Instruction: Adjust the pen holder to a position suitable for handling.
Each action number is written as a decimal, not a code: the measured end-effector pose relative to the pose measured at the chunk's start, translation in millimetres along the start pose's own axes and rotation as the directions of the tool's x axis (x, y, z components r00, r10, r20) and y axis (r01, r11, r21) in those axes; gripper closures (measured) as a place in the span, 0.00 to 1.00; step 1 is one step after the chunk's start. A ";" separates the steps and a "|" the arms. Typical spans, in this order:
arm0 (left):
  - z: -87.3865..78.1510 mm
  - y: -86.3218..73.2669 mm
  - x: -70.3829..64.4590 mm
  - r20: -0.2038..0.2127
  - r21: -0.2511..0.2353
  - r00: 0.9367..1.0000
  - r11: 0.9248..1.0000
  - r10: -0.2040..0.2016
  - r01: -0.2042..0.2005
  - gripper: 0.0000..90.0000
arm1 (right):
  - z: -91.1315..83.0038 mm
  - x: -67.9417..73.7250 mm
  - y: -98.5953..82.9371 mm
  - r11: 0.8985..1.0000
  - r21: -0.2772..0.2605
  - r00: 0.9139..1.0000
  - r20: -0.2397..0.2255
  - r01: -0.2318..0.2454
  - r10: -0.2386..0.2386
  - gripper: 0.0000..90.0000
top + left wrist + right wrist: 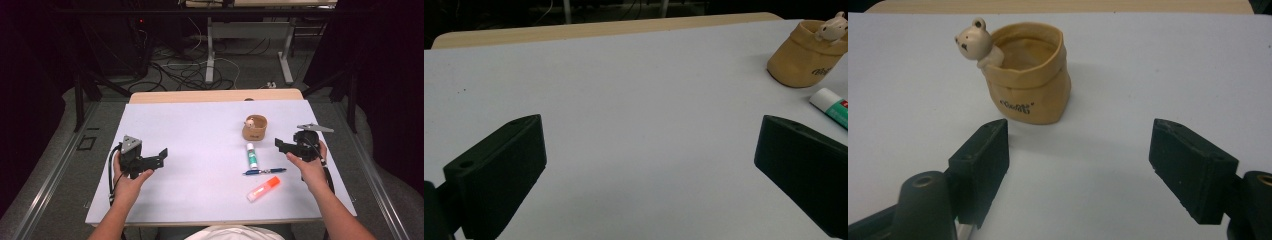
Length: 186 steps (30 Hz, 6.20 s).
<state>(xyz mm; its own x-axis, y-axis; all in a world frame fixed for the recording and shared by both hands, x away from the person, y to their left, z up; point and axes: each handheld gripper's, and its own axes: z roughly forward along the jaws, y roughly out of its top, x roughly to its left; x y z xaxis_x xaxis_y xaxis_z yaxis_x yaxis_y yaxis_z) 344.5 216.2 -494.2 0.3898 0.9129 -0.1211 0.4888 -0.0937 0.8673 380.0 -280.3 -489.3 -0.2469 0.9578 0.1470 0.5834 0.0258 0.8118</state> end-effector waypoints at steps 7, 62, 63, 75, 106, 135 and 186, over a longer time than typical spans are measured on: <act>2.0 -0.8 0.1 -0.006 0.006 1.000 1.000 0.004 -0.004 0.00 | 9.3 3.0 23.4 1.000 -0.001 1.000 0.009 0.013 -0.013 0.28; 5.2 -3.5 6.4 -0.006 0.028 1.000 1.000 -0.006 0.006 0.00 | 103.8 18.1 71.7 0.983 0.183 0.998 0.062 -0.025 0.014 0.46; 5.5 -3.6 6.2 -0.007 0.025 1.000 1.000 -0.010 0.010 0.00 | 104.9 17.9 71.1 0.982 0.190 0.998 0.061 -0.024 0.012 0.46; 5.7 -3.9 6.3 -0.014 0.031 1.000 0.999 -0.012 0.013 0.00 | 118.1 14.5 65.2 0.969 0.243 0.998 0.066 -0.039 0.023 0.62; 5.8 -4.3 7.5 -0.009 0.038 1.000 0.999 -0.013 0.014 0.00 | 130.0 17.2 58.0 0.963 0.267 0.997 0.075 -0.040 0.020 0.86; 6.9 -4.6 7.8 -0.010 0.040 1.000 0.999 -0.007 0.007 0.00 | 126.8 17.1 59.3 0.957 0.288 0.997 0.081 -0.039 0.016 0.90; 8.6 -5.3 6.0 -0.013 0.045 1.000 0.999 -0.005 0.006 0.00 | 101.0 106.9 56.4 0.936 0.352 0.999 -0.035 -0.003 0.016 0.89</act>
<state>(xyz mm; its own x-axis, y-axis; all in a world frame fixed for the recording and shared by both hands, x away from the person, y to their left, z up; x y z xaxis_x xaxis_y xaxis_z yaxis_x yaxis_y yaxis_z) 351.0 218.8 -503.7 0.3770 0.9185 -0.1190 0.5252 -0.1062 0.8443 464.7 -147.6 -484.9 -0.2644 0.9475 0.1797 0.8192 0.1223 0.5604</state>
